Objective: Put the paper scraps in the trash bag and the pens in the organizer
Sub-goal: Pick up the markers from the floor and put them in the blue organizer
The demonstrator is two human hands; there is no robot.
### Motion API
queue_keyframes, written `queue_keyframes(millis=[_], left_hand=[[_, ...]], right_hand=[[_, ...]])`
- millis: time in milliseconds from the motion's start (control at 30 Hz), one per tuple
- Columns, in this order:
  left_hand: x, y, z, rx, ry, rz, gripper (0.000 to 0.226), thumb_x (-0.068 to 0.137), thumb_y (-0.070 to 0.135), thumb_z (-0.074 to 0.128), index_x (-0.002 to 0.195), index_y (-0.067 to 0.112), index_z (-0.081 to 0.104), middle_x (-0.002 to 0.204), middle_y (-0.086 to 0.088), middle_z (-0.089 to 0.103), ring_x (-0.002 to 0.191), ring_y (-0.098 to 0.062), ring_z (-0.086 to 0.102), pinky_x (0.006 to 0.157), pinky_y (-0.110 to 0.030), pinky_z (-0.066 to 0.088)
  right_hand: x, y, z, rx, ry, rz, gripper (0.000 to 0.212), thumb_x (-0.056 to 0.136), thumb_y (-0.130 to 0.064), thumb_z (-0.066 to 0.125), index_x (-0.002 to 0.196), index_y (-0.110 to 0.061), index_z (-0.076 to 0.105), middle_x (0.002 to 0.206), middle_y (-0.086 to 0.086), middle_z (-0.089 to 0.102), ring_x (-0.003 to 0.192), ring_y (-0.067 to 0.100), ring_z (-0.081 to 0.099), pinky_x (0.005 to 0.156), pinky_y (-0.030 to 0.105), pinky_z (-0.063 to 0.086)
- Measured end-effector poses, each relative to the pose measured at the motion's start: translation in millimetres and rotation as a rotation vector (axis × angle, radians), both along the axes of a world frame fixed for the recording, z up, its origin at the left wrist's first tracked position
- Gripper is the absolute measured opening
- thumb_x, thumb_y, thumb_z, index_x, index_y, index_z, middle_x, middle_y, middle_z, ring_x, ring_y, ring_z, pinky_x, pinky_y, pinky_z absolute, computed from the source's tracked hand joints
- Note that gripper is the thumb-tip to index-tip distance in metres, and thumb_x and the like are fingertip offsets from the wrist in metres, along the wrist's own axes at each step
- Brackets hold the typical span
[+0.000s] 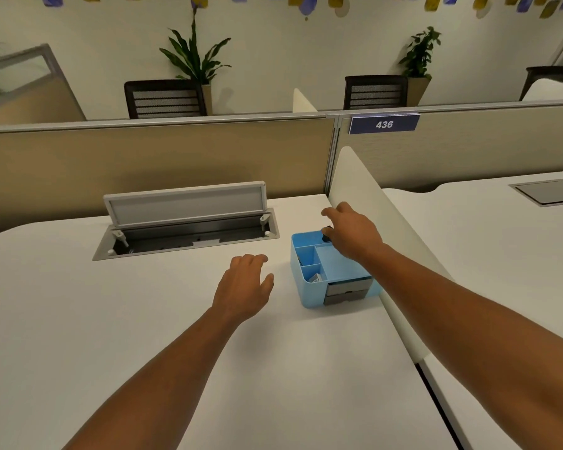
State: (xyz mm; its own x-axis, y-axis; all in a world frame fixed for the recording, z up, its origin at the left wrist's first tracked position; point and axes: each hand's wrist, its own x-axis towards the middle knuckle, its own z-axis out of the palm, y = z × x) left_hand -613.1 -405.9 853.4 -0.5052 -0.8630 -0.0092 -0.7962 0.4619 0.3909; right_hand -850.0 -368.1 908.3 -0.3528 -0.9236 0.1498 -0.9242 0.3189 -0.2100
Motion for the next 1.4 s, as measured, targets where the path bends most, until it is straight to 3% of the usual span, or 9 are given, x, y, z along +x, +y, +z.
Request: queue_keyframes(millis=[267,867,1200,1400], left_hand=[[36,13,20,-0.043,0.072,-0.019,0.048,0.097,0.042,0.048,0.142,0.025,0.041,0.149,0.001,0.043,0.138,-0.021,0.036,0.111,-0.040,0.038],[173,75,44,-0.154,0.129,-0.069,0.047,0.096,0.039,0.050,0.140,0.024,0.043,0.146,0.001,0.046,0.135,-0.021,0.038,0.105,-0.038,0.041],[245,122,36,-0.123,0.145,-0.028,0.047,0.097,0.040,0.049,0.140,0.023,0.043,0.147,0.000,0.046,0.137,-0.021,0.037,0.106,-0.037,0.040],[284,166,16,-0.108,0.151,0.007,0.047,0.097,0.038,0.049,0.140,0.021,0.043,0.143,0.000,0.049,0.135,-0.022,0.036,0.104,-0.038,0.042]], right_hand=[[59,30,15,-0.007,0.085,0.124,0.037,0.099,-0.032,0.050,0.135,-0.021,0.051,0.133,0.005,0.052,0.111,0.023,0.058,0.082,0.034,0.051],[228,103,30,-0.100,0.066,0.190,0.044,0.097,-0.044,0.051,0.136,-0.025,0.049,0.143,0.002,0.048,0.125,0.021,0.051,0.093,0.036,0.050],[314,161,12,0.053,0.001,0.227,0.062,0.099,-0.052,0.040,0.152,-0.024,0.026,0.161,0.001,0.025,0.149,0.023,0.023,0.117,0.044,0.030],[354,198,-4,0.119,0.005,0.299,0.067,0.100,-0.053,0.037,0.155,-0.021,0.018,0.164,0.002,0.017,0.152,0.023,0.014,0.119,0.042,0.024]])
